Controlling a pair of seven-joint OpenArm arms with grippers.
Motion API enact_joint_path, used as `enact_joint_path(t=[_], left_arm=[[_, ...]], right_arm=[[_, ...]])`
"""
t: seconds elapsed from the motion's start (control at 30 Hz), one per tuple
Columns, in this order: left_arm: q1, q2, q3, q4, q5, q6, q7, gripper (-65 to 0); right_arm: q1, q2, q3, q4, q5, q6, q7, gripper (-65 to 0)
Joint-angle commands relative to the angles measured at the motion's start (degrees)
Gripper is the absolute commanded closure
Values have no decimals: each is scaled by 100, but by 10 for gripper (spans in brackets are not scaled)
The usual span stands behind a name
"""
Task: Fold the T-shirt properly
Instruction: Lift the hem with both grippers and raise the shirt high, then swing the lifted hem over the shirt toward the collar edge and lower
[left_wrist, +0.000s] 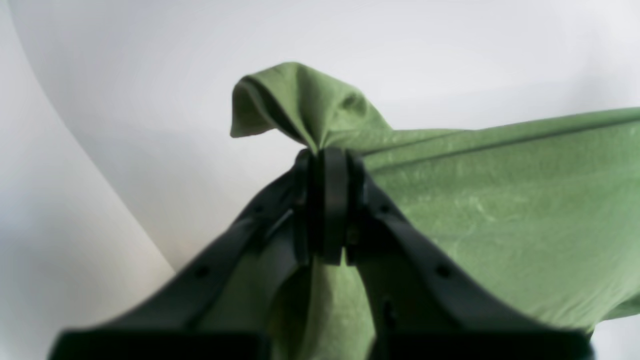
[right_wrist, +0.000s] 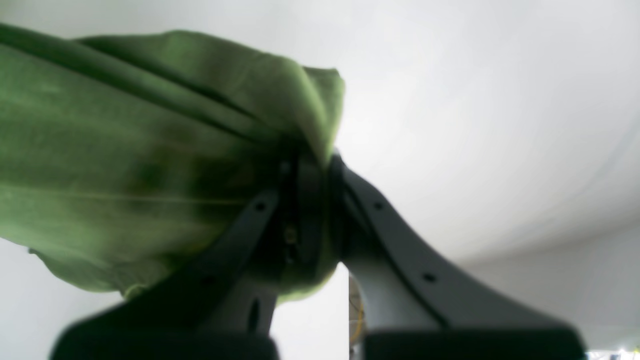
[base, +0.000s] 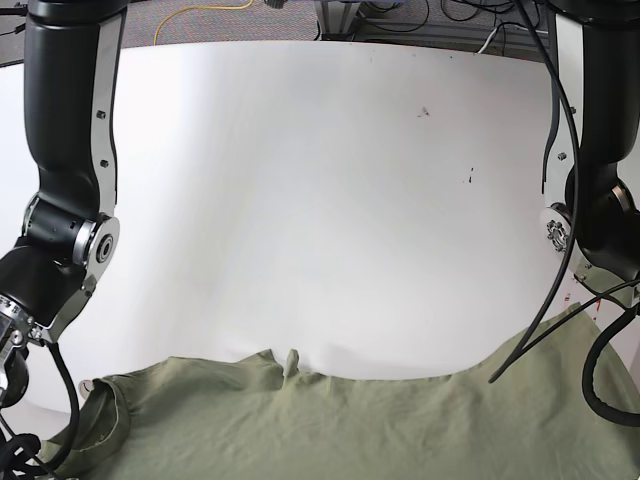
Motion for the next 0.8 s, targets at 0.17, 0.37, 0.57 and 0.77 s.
enact_joint_path(t=[0.17,0.37,0.57,0.77], left_arm=[[474,-62,-30,84,49,28,-158,0],[1318,-70,-48,225,-259,-95,-158,0],[2364,-70,-48,612,-488,-130,-105,0],[3577,-70,-215,964,-549,-139,-44,0]], right_arm=[[-728,225,405,861,-130,-51,-467,-8],[-2099,225,678,1890,-156,-51,-687,-8],[-3435,172,1065,2734,-130,-51,-810,-8],[-4578,-74,1531,2945,-130,-51,-819,-6]])
